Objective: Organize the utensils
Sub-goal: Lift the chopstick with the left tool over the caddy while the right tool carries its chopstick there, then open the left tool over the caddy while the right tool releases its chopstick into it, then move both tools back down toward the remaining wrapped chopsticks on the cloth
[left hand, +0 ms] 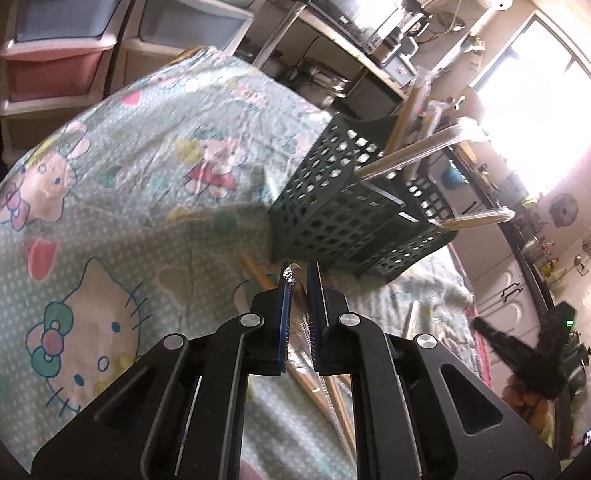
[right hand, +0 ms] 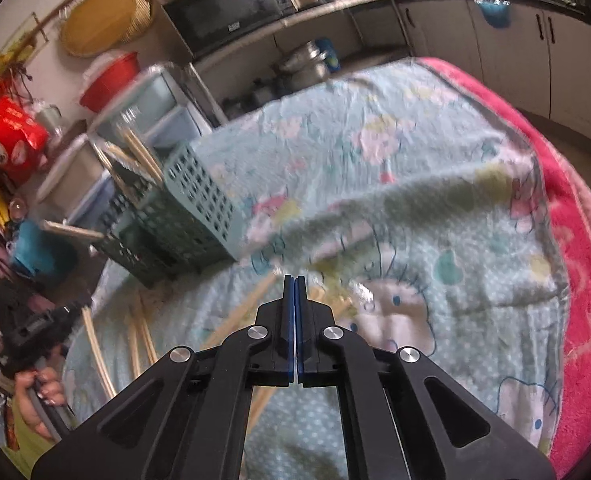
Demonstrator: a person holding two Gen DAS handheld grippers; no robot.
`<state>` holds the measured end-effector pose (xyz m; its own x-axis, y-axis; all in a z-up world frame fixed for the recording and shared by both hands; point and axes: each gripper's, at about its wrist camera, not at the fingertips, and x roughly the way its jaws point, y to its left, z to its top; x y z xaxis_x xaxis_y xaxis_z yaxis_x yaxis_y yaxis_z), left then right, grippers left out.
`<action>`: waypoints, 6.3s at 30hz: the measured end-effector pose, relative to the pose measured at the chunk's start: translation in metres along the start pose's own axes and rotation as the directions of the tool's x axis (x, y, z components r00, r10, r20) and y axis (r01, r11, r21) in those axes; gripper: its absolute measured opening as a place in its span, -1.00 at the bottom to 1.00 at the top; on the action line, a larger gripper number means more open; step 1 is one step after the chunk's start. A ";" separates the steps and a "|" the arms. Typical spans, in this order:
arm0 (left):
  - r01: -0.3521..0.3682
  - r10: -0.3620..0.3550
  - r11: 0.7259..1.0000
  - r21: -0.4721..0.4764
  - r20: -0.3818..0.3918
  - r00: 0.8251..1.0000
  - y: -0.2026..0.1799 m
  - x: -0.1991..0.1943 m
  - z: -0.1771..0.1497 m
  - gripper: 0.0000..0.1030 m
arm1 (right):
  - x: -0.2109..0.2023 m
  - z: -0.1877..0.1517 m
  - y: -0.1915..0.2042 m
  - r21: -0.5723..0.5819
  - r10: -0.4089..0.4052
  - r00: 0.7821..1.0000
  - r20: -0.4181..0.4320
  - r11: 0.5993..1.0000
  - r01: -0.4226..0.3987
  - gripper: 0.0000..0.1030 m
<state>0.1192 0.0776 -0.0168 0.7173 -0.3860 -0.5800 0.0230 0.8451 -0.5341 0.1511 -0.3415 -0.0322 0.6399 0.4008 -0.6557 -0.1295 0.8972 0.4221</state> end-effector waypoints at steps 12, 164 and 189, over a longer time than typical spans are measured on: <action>0.073 -0.076 0.993 0.088 0.030 0.997 -0.039 -0.008 0.013 -0.93 | 0.048 -0.003 0.012 -0.104 -0.104 0.989 -0.104 0.990 0.094 -0.44; 0.087 -0.130 0.949 0.304 0.123 0.984 -0.136 0.005 0.087 0.67 | -0.002 0.113 0.107 -0.212 0.031 0.904 0.427 0.975 0.067 -0.05; 0.086 -0.123 0.952 0.292 0.112 0.986 -0.125 -0.010 0.057 0.79 | -0.020 0.072 0.080 -0.143 0.013 0.953 0.303 0.989 0.032 0.16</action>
<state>0.1485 -0.0031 0.0906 0.7827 -0.4433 -0.4368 0.2870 0.8799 -0.3787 0.1827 -0.2908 0.0594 0.8375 0.3378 -0.4296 -0.2163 0.9268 0.3070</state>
